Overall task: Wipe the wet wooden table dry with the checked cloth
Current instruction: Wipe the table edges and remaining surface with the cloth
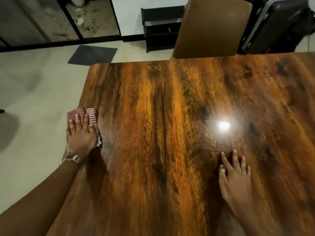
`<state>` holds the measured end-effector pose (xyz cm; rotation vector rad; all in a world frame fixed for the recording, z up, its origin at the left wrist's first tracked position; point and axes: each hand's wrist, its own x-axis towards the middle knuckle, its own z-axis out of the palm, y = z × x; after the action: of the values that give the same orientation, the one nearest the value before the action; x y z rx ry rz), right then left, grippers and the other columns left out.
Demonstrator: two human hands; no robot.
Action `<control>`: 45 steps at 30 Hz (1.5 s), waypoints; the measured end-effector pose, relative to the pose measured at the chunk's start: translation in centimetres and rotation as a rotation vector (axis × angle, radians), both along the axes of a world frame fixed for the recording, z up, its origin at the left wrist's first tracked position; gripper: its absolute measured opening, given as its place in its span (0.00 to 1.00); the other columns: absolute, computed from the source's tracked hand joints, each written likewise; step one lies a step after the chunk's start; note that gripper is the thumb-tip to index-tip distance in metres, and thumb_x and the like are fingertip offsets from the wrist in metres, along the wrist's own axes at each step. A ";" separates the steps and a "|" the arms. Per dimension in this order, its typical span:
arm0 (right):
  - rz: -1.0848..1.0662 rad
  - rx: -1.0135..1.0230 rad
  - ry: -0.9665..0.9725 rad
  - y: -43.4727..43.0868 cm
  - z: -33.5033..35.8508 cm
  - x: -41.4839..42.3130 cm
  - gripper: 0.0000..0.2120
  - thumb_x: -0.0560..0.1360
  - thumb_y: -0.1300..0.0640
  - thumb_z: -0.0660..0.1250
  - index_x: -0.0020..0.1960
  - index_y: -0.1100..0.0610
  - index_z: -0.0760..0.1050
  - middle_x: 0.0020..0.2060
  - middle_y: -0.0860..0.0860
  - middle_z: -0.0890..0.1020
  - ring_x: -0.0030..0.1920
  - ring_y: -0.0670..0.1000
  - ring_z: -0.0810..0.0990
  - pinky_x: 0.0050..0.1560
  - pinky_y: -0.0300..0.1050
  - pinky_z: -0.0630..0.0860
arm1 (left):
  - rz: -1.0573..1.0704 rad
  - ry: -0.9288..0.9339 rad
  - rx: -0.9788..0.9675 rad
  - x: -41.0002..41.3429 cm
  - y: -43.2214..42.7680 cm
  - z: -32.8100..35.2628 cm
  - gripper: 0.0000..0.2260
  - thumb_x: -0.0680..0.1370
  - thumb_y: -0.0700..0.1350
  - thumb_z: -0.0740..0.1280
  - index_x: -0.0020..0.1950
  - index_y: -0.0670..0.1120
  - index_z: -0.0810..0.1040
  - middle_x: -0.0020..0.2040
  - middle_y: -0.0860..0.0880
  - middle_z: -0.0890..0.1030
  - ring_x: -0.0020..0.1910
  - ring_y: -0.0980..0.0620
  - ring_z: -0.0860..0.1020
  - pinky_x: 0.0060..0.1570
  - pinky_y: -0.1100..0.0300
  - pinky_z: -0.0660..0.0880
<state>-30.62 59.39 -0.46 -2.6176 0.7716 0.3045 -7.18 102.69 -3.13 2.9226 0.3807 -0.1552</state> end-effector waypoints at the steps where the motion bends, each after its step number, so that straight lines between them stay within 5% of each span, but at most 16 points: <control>1: 0.012 -0.004 0.004 0.2 0.0 0.6 0.25 0.83 0.50 0.52 0.79 0.47 0.55 0.80 0.51 0.48 0.80 0.57 0.42 0.79 0.58 0.43 | 0.055 -0.007 0.001 1.2 -0.7 0.0 0.24 0.87 0.52 0.48 0.84 0.52 0.52 0.84 0.46 0.49 0.83 0.41 0.48 0.80 0.45 0.43; 4: 0.043 -0.029 0.020 0.8 -0.2 2.5 0.25 0.83 0.49 0.52 0.79 0.47 0.55 0.80 0.51 0.48 0.80 0.59 0.42 0.79 0.61 0.43 | 0.163 -0.022 -0.011 5.4 -2.7 0.0 0.24 0.87 0.53 0.47 0.84 0.54 0.52 0.84 0.47 0.49 0.83 0.43 0.46 0.80 0.45 0.42; 11: 0.006 -0.033 0.041 2.1 -0.8 6.1 0.26 0.82 0.44 0.51 0.78 0.48 0.60 0.81 0.52 0.50 0.80 0.62 0.43 0.75 0.70 0.45 | -0.003 0.020 0.000 14.4 -3.7 -0.8 0.26 0.86 0.54 0.46 0.84 0.50 0.49 0.84 0.42 0.47 0.82 0.38 0.44 0.80 0.40 0.40; 23: 0.014 -0.119 0.161 2.7 -0.7 8.1 0.31 0.80 0.38 0.49 0.80 0.44 0.50 0.81 0.51 0.45 0.79 0.64 0.43 0.76 0.68 0.47 | -0.227 0.016 0.056 22.6 -14.1 -1.4 0.27 0.85 0.56 0.43 0.84 0.50 0.45 0.84 0.41 0.47 0.82 0.36 0.46 0.79 0.37 0.42; 32: 0.131 -0.138 0.105 3.2 -1.2 16.5 0.30 0.81 0.40 0.50 0.80 0.48 0.51 0.81 0.55 0.48 0.79 0.66 0.46 0.76 0.69 0.47 | -0.672 0.017 0.020 12.6 -26.7 -1.4 0.30 0.84 0.62 0.41 0.84 0.52 0.48 0.84 0.45 0.47 0.83 0.41 0.45 0.80 0.40 0.41; 38: 0.235 -0.077 0.149 5.6 0.4 13.9 0.29 0.83 0.41 0.48 0.80 0.48 0.47 0.80 0.54 0.43 0.80 0.61 0.41 0.78 0.63 0.44 | -0.854 0.011 0.005 3.5 -21.9 -0.3 0.26 0.86 0.53 0.49 0.83 0.50 0.52 0.84 0.49 0.51 0.83 0.47 0.47 0.81 0.45 0.44; 42: 0.313 0.032 0.211 10.5 1.7 9.4 0.28 0.82 0.41 0.47 0.80 0.47 0.48 0.80 0.51 0.42 0.80 0.58 0.40 0.79 0.60 0.46 | -0.823 0.173 0.043 -2.3 -16.1 1.5 0.25 0.86 0.47 0.53 0.83 0.50 0.53 0.84 0.49 0.51 0.83 0.47 0.48 0.80 0.48 0.41; 45: 0.369 0.108 0.271 13.6 3.4 5.8 0.27 0.83 0.42 0.47 0.80 0.46 0.51 0.81 0.49 0.45 0.80 0.57 0.43 0.79 0.57 0.47 | -0.773 0.277 0.035 -7.0 -11.3 4.2 0.24 0.85 0.45 0.54 0.83 0.50 0.56 0.84 0.48 0.54 0.82 0.47 0.52 0.81 0.51 0.49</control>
<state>-24.83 73.03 2.91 -2.6341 0.3312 0.7946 -14.23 91.35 1.12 2.9121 -0.7358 -0.6593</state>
